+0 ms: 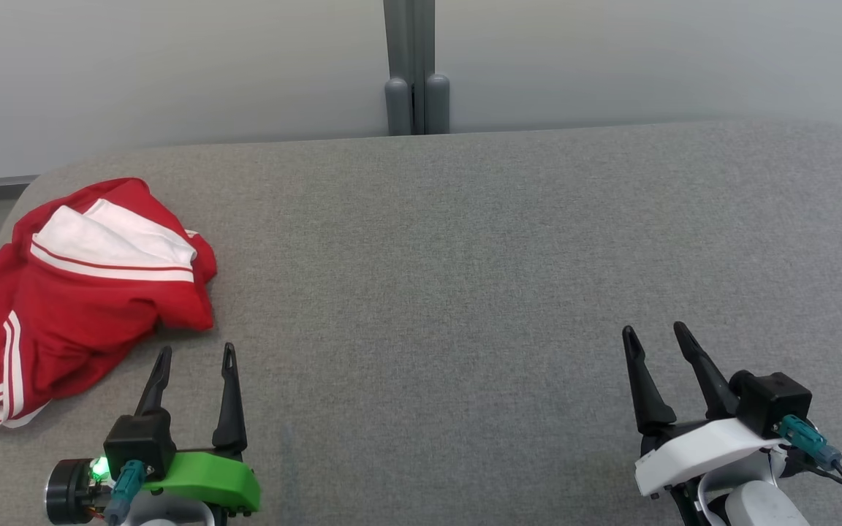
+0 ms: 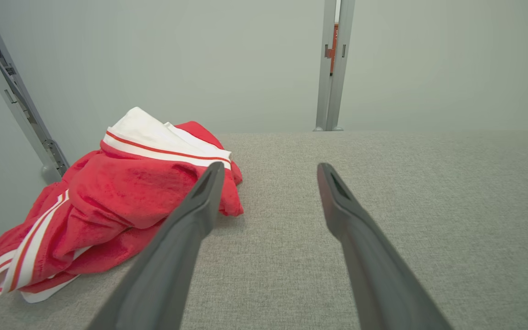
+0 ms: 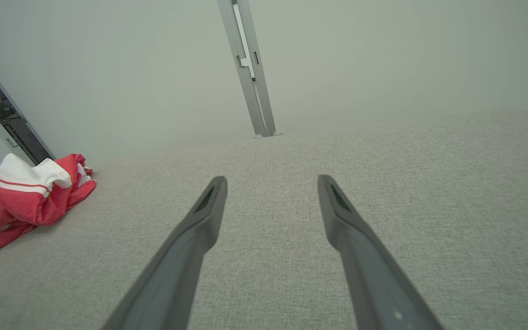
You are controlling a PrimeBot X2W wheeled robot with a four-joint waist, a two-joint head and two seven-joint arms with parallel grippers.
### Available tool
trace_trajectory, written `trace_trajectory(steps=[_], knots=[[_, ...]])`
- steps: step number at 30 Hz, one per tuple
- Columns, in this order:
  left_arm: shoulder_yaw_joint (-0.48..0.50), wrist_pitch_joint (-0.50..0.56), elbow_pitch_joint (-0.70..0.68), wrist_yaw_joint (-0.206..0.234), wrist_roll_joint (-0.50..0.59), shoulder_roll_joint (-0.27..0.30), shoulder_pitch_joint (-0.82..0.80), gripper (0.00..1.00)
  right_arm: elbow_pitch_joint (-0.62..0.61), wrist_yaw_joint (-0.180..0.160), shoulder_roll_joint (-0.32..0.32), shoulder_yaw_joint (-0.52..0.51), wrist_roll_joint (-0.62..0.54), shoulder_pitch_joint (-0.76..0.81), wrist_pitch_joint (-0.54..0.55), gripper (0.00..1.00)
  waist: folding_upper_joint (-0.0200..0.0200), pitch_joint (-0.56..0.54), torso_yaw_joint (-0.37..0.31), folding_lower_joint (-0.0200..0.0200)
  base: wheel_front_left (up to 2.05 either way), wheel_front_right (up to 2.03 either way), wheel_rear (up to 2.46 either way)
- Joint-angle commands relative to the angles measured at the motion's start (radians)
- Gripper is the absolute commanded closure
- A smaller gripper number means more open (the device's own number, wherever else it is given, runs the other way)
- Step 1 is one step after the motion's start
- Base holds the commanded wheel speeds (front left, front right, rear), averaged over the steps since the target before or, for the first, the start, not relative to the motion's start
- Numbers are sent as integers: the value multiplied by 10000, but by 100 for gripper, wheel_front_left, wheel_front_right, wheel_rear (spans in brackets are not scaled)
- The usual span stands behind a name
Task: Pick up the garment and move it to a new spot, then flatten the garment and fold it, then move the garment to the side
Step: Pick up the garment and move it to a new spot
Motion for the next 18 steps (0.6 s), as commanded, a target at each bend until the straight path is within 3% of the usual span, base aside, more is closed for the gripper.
trace_trajectory(steps=[1,9,18], knots=[[37,-7,27,7,51,-6,-133,0,39,4,-21,8,86,-20,-38,0,0,-4,10,0,0,0,0],[132,-7,54,53,136,37,-114,0,64,4,-9,73,40,28,-38,0,0,-19,224,0,0,0,0],[299,-7,56,99,179,97,-134,0,89,4,-9,220,105,50,-37,0,0,37,1074,0,0,0,0]])
